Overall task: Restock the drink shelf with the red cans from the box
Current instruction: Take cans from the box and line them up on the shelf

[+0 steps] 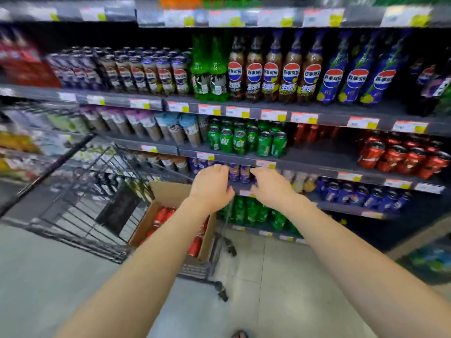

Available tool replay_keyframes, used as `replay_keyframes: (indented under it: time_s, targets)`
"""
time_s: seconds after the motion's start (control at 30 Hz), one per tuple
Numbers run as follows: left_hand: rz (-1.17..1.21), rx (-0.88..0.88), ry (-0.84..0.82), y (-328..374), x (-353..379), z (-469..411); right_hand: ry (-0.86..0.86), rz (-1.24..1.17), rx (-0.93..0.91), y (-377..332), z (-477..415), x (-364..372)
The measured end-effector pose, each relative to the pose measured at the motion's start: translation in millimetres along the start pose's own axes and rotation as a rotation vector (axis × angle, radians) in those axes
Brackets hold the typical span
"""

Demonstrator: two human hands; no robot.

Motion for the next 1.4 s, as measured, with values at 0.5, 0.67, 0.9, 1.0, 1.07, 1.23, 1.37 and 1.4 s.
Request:
replay_keyframes:
  time_s: [0.5, 0.67, 0.9, 1.0, 1.07, 1.23, 1.37, 1.4]
  targets:
    - [-0.044, -0.254, -0.208, -255.5, 56.0, 104.5, -0.174, -0.021, -0.039, -188.9, -40.0, 150.5]
    - [0.016, -0.257, -0.284, -345.6, 98.4, 91.1, -0.243, -0.003, 0.03, -229.9, -91.7, 209.4]
    - [0.088, -0.393, -0.477, -449.7, 167.4, 95.0, -0.376, -0.1, 0.125, -263.4, -140.4, 298.8]
    - [0.111, -0.434, -0.535, -475.6, 198.8, 91.3, -0.403, -0.153, 0.202, -253.3, -162.0, 334.8]
    - [0.159, -0.463, -0.568, -484.2, 219.5, 87.8, -0.442, -0.178, 0.283, -237.8, -173.0, 359.6]
    - [0.247, -0.544, -0.674, -492.5, 279.9, 73.1, -0.503, -0.227, 0.498, -177.7, -198.6, 417.6]
    - [0.312, -0.553, -0.766, -474.9, 324.0, 55.8, -0.547, -0.278, 0.641, -143.6, -205.2, 451.9]
    - [0.341, -0.553, -0.775, -468.4, 334.9, 51.4, -0.558, -0.292, 0.67, -139.1, -204.7, 457.2]
Point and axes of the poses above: each hand's wrist, its own z-axis away from the middle knuckle, its own x-axis out of the palm, y = z × x, the point moved 10 cm from there along -z, towards the middle knuckle, and after that the axes turned 2 degrees about y, right-handed, at the moved point
